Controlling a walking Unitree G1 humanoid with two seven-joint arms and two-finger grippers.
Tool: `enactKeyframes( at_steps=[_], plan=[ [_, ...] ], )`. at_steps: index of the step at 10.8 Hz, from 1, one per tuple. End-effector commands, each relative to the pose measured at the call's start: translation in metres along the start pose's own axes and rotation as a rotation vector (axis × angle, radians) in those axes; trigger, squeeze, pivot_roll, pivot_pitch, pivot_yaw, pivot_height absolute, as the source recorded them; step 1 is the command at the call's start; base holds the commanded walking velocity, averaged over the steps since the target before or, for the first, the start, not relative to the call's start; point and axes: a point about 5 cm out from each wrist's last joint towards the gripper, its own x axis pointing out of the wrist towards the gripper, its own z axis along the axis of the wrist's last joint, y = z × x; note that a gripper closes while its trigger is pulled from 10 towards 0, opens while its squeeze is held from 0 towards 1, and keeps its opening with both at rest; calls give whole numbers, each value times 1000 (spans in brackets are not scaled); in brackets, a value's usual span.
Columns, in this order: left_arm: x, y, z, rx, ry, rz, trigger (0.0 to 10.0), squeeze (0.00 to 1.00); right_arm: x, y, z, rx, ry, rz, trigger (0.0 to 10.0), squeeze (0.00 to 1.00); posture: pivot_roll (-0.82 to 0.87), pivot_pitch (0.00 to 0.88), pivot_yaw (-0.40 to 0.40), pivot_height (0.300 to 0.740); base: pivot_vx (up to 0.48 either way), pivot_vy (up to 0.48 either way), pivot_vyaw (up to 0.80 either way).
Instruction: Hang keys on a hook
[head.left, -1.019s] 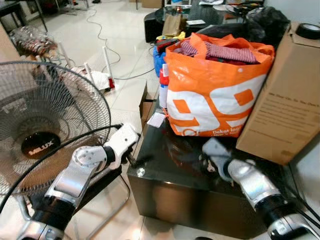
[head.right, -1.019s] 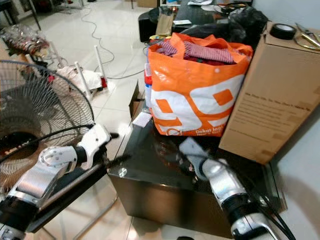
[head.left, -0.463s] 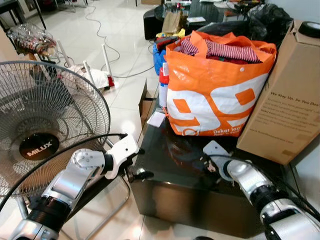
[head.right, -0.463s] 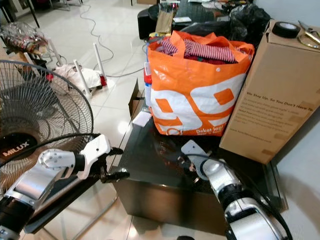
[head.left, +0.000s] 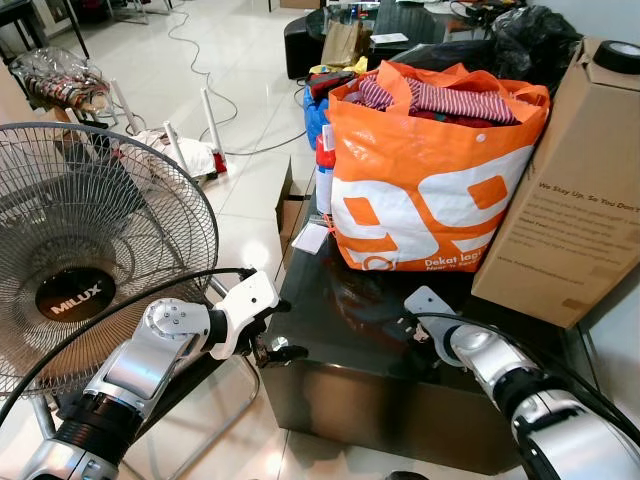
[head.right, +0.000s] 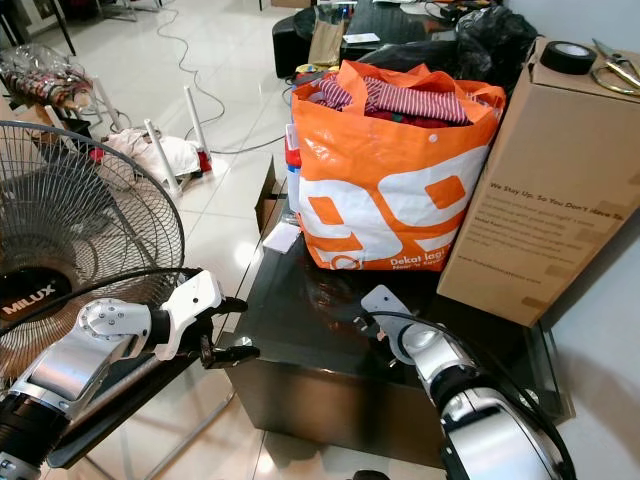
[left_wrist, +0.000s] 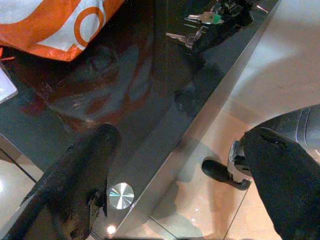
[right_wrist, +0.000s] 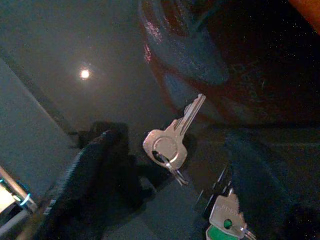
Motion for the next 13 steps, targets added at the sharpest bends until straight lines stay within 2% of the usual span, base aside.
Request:
enactKeyframes(
  at_steps=[1, 6, 13],
  plan=[
    [-3, 2, 1, 4, 1, 7, 10000, 157, 0, -3, 4, -3, -11, -15, 0, 0, -114, 0, 38, 740, 0, 0, 0],
    [-5, 3, 0, -13, 2, 7, 10000, 161, 0, -3, -7, -17, 55, -23, 0, 0, -114, 0, 39, 740, 0, 0, 0],
    [-6, 5, 1, -13, 2, 5, 10000, 157, -2, -9, -15, -48, 92, 7, 0, 0, -121, 0, 46, 740, 0, 0, 0]
  ],
)
